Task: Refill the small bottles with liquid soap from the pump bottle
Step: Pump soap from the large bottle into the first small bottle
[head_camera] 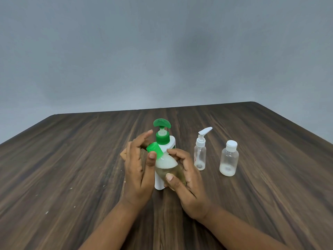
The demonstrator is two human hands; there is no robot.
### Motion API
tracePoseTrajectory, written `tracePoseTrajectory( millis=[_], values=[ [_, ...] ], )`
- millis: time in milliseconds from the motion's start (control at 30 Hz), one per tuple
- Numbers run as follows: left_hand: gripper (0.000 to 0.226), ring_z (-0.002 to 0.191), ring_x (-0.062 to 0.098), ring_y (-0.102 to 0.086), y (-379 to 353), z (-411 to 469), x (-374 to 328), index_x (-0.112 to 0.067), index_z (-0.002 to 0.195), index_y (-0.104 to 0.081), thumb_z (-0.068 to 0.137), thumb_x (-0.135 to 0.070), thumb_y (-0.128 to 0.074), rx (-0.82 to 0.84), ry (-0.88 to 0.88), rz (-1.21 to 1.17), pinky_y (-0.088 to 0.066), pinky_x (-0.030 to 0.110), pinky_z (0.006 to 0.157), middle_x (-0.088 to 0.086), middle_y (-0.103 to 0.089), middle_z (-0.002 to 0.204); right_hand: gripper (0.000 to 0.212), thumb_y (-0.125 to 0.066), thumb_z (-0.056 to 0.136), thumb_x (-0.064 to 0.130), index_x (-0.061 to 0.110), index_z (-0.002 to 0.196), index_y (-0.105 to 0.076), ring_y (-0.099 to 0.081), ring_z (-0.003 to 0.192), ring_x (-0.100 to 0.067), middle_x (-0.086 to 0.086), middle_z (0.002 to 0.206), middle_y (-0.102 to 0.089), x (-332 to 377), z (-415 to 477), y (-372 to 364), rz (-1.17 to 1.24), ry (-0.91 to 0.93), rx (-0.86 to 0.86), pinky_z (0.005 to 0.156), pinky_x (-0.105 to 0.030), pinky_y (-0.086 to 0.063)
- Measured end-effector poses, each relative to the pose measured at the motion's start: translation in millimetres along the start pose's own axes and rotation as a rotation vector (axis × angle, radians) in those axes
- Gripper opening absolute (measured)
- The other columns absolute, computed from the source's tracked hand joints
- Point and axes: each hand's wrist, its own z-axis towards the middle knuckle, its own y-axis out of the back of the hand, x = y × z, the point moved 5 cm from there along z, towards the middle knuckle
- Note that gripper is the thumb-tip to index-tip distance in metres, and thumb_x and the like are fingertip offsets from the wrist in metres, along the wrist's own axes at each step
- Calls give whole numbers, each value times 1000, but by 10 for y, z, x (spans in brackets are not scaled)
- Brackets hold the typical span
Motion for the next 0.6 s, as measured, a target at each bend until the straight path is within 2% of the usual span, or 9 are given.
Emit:
tracePoseTrajectory(
  millis=[67,133,200,300,367,433,533,600],
  values=[
    [27,101,6,-51,1,-4,-24,-40,119,-46,97,-47,-31,-5,-53,18,-42,32,85,-25,-52,115,35,-51,89,22,22,124,-47,-59,94,-13,7,111,-59,1,-2,-17,79,-18,-4,78,-30,-50],
    [24,99,9,-51,-3,-15,-29,-36,115,-46,98,-43,-30,-9,-79,5,-42,38,83,-29,-50,115,30,-49,90,23,16,119,-45,-60,73,-11,7,101,-62,2,-9,-40,218,-68,3,59,-28,-50],
    [23,96,12,-51,-9,-19,-25,-35,114,-46,98,-42,-30,-2,-90,-17,-42,32,81,-27,-50,112,29,-48,89,23,11,115,-41,-58,59,-7,5,91,-63,0,-16,-40,313,-104,-1,47,-25,-47],
    [27,94,9,-49,-20,-26,-25,-29,112,-49,100,-39,-27,21,-138,16,-39,22,81,-22,-48,106,32,-49,88,25,5,111,-39,-56,49,-5,4,81,-64,-17,-12,-10,402,-150,3,40,-19,-43],
    [33,95,6,-46,-39,-46,-59,-21,111,-51,100,-38,-24,22,-189,97,-35,17,83,-14,-47,102,36,-55,88,34,6,107,-41,-55,48,-2,3,74,-63,-25,-6,8,355,-150,4,39,-17,-41],
    [38,92,6,-44,-46,-62,-86,-18,106,-52,100,-40,-21,-1,-201,162,-33,20,81,-10,-45,99,41,-63,84,44,15,105,-44,-55,56,0,4,80,-60,-13,-2,1,207,-109,1,46,-19,-43],
    [36,86,9,-45,3,-41,-72,-25,99,-50,98,-45,-20,-79,-167,164,-32,29,77,-12,-43,93,54,-77,70,46,24,106,-43,-55,74,-7,10,94,-53,13,-2,-23,-56,-34,-19,63,-27,-49],
    [33,82,6,-45,74,-2,-26,-29,98,-47,98,-47,-20,-143,-126,136,-33,35,72,-15,-44,88,55,-79,68,44,23,107,-47,-53,76,-9,13,95,-52,28,-4,-8,-179,6,-50,66,-23,-48]
  ],
)
